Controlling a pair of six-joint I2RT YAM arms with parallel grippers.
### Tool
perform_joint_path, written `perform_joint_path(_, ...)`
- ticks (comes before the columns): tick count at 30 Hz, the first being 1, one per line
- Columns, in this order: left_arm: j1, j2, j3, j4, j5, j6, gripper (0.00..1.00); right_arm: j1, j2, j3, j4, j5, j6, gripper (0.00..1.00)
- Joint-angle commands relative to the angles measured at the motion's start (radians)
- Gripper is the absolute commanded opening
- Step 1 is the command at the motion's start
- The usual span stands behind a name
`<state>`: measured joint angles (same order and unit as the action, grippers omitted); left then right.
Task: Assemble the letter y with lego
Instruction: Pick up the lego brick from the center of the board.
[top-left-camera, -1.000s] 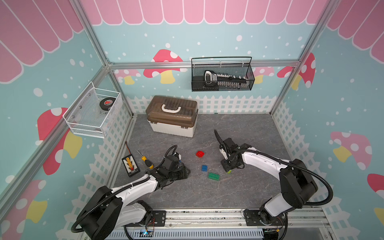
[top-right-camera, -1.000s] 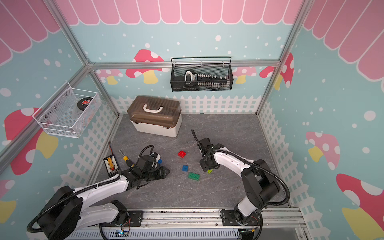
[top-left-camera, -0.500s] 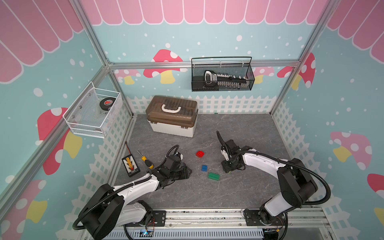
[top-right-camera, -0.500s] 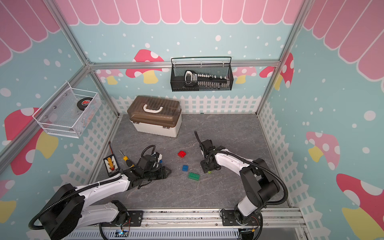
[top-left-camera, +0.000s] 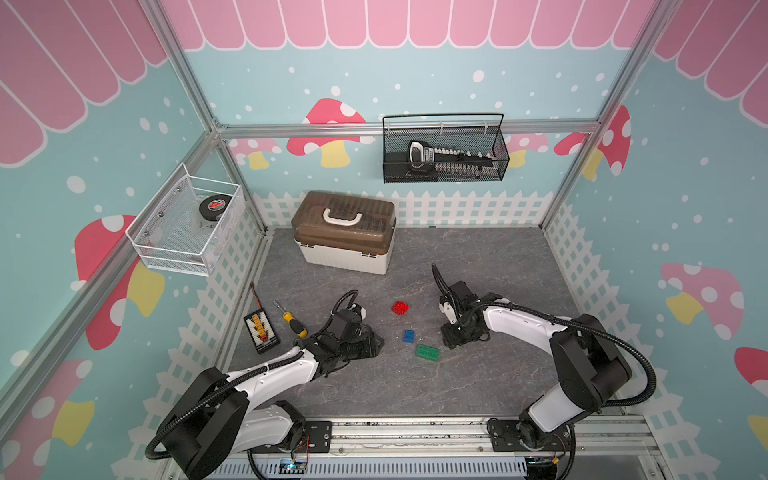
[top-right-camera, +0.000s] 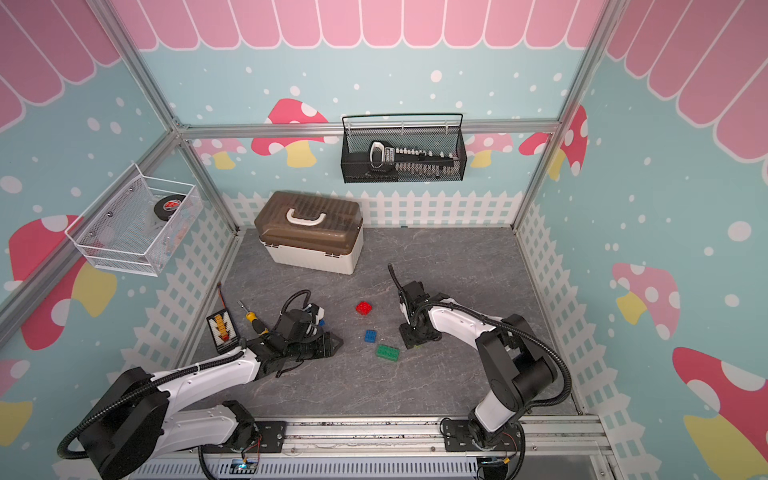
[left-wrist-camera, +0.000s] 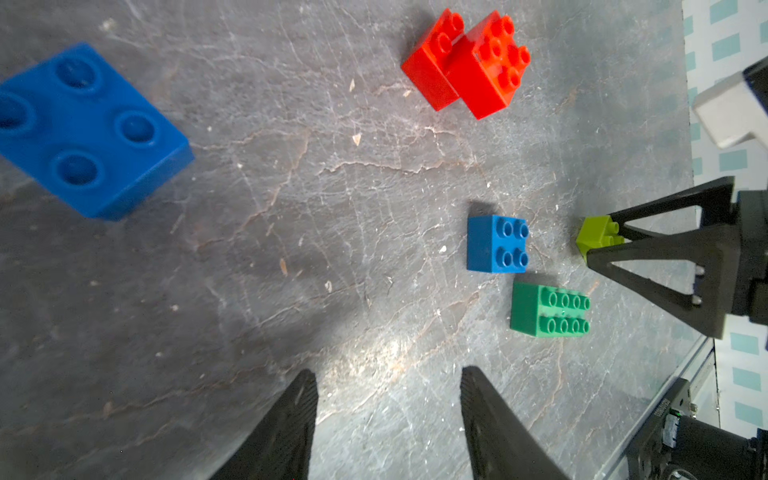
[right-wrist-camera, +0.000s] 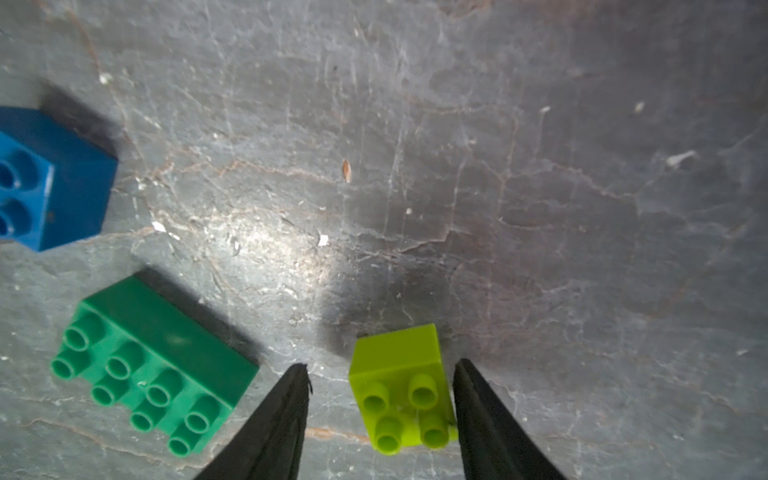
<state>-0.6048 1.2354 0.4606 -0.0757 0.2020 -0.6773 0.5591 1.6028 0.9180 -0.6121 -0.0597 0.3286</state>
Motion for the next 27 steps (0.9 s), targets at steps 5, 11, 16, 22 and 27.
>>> perform_joint_path(5,-0.004,0.007,-0.010,0.022,-0.016,-0.013,0.57,0.035,0.015,-0.005,-0.043,0.051,0.010,0.50)
perform_joint_path(11,-0.003,0.011,-0.011,0.025,-0.020,-0.015,0.57,0.045,0.036,0.003,-0.047,0.076,-0.002,0.38)
perform_joint_path(16,-0.003,0.004,-0.013,0.021,-0.021,-0.016,0.57,0.085,0.014,0.016,-0.078,0.050,-0.025,0.33)
perform_joint_path(22,-0.003,0.010,-0.008,0.021,-0.023,-0.009,0.57,0.144,-0.001,0.015,-0.099,0.015,-0.036,0.33)
perform_joint_path(27,-0.004,0.013,-0.010,0.022,-0.021,-0.009,0.57,0.199,-0.001,0.030,-0.097,-0.047,-0.040,0.33)
